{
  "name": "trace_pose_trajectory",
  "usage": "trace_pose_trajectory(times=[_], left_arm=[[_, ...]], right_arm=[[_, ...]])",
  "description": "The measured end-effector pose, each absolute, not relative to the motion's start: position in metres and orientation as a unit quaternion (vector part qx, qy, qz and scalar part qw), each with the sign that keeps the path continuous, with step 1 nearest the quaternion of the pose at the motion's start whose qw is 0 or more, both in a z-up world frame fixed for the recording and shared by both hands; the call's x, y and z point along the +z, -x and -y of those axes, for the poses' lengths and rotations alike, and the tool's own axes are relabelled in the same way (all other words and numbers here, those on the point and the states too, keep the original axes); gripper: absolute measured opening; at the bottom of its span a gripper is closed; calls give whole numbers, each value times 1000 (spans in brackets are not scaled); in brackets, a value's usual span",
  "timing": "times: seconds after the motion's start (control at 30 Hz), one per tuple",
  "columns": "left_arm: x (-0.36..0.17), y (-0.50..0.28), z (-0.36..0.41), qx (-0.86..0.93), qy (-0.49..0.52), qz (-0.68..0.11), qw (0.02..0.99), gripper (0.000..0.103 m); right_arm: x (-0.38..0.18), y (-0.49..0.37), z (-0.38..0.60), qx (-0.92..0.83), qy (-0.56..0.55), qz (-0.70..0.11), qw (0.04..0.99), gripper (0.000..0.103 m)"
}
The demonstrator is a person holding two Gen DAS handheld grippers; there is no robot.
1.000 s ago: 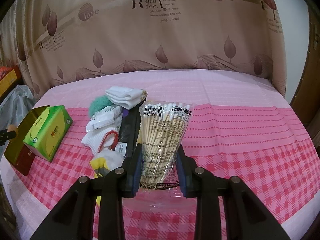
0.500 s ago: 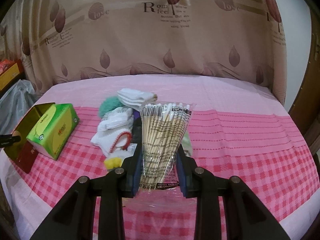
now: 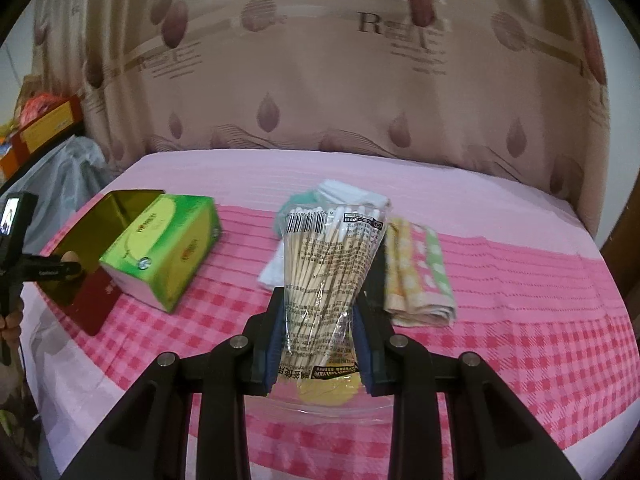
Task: Organize soft objects
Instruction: 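Carry sponge into the gold tin and open left tool while right holds swabs, then lower the cotton swab pack into the gold tin and open right tool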
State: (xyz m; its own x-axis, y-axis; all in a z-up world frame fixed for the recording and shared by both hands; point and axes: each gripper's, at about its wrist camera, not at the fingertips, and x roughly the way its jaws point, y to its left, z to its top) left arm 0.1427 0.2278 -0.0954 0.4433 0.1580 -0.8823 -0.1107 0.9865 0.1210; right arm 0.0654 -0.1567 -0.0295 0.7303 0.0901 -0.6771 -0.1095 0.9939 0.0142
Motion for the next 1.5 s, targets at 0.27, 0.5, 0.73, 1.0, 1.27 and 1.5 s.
trace_pose_trajectory(times=[0.27,0.5,0.73,1.0,1.27,1.5], left_arm=[[-85,-138,-227,75,-14,-509,858,62],[-53,-121,-238,97,15,-450,888,62],[-33,-107,-264,142,55,-417,896,62],[-24,-81,-292,199,89,-403,889,62],[-24,-79,-299,215,91,-401,886,62],[-23,-79,-303,226,103,-396,884,62]], right_arm=[[-26,-68,123,79,41,-366,926,28],[-14,-73,85,117,52,-363,923,28],[-8,-83,23,181,66,-367,910,28],[-9,-99,-49,246,75,-380,889,28],[-24,-115,-102,271,102,-397,871,28],[-46,-138,-135,268,121,-417,860,28]])
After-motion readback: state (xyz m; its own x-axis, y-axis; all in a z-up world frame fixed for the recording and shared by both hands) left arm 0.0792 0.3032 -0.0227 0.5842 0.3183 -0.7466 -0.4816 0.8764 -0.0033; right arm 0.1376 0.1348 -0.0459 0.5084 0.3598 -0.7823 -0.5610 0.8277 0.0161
